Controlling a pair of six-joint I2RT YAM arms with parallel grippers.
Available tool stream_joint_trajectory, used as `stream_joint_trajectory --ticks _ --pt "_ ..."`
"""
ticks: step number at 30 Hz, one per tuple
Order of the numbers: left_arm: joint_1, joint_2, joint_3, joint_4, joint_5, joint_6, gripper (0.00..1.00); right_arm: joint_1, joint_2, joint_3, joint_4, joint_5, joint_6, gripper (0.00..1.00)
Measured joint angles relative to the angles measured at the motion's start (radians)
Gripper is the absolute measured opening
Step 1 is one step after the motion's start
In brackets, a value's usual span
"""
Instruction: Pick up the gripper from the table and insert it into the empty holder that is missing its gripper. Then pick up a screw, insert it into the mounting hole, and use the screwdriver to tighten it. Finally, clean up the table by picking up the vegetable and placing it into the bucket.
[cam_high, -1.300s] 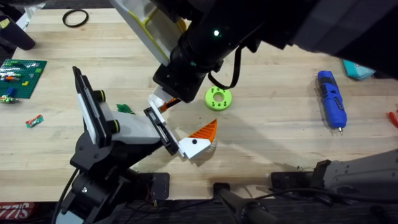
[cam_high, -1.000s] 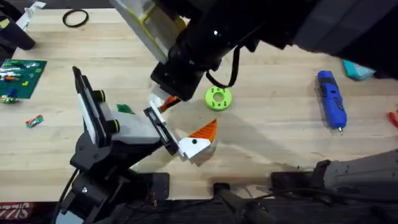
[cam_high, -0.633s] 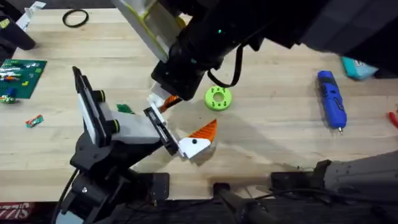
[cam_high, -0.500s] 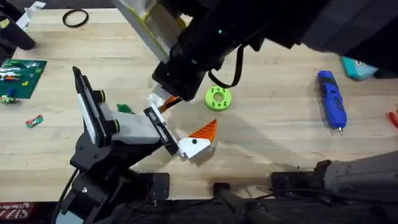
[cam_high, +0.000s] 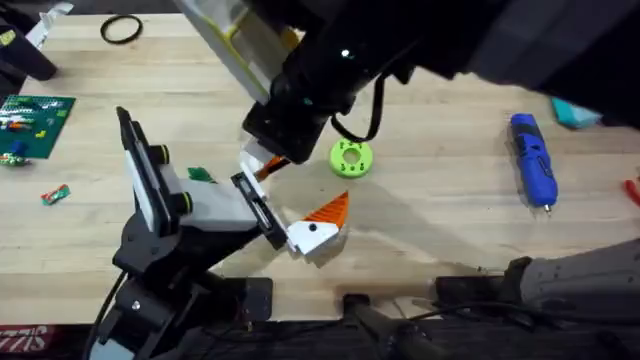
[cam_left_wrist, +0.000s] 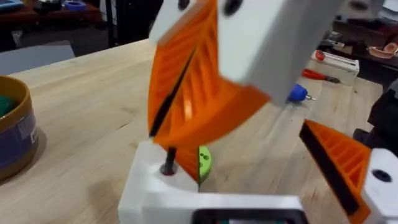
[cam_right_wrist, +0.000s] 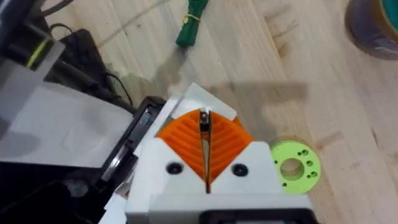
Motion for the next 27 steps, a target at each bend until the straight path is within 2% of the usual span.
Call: stream_joint_trajectory --ticks 7,27 --pt "0.0 0.0 0.0 0.0 0.0 -0.001 0.986 0.0 0.037 0.0 -0.013 -0.02 -0.006 0.007" --pt "0.0 0.0 0.0 0.0 0.0 0.0 0.986 0.0 0.043 0.0 0.001 -0.022 -0.026 0.007"
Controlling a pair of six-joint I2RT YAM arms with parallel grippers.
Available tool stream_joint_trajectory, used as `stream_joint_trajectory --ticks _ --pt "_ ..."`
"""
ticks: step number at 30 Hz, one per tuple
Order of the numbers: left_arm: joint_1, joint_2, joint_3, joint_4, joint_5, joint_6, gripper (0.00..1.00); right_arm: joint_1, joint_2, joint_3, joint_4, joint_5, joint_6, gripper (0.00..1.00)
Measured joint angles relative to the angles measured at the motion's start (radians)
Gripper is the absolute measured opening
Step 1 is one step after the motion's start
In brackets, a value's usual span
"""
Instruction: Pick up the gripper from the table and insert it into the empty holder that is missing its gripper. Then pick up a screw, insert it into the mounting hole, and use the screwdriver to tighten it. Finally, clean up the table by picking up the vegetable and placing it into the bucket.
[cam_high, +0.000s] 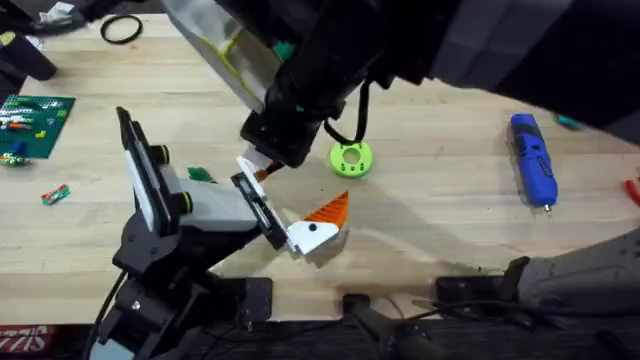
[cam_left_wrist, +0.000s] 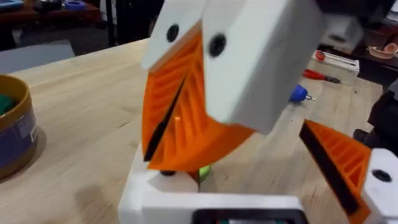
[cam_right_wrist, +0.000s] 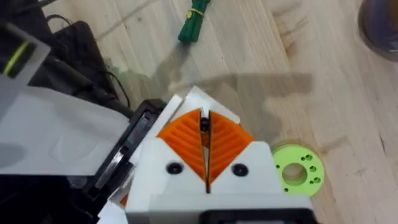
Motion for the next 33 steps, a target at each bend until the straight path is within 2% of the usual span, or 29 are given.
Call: stream_joint_trajectory --ticks 14,18,20,22,25,26,28,33 --pt "0.0 0.0 0.0 -0.001 -0.003 -0.02 0.986 -0.003 0.012 0.0 0.003 -0.007 0.0 0.007" --pt "0.0 0.0 0.0 -0.001 -0.003 -0.022 0.986 -0.003 0.012 0.0 -0.003 -0.01 -0.003 0.11" --pt "0.0 0.0 0.0 -0.001 -0.003 -0.022 0.986 -0.002 0.012 0.0 -0.004 -0.019 -0.002 0.24" --pt "0.0 0.0 0.0 -0.001 -0.003 -0.023 0.986 -0.001 0.01 0.0 -0.006 -0.014 -0.006 0.431" --pt "0.0 0.0 0.0 0.0 -0.004 -0.02 0.986 -0.018 -0.001 0.0 -0.02 0.019 -0.011 0.867" --pt "0.0 0.0 0.0 0.0 -0.003 -0.018 0.986 -0.027 -0.007 0.0 -0.025 0.023 -0.014 0.953" --pt "0.0 0.0 0.0 0.0 -0.004 -0.018 0.986 -0.039 -0.023 0.0 -0.035 0.028 -0.016 0.992" --pt "0.0 0.0 0.0 0.0 -0.004 -0.017 0.986 -0.063 -0.104 0.0 -0.086 0.029 -0.016 0.995"
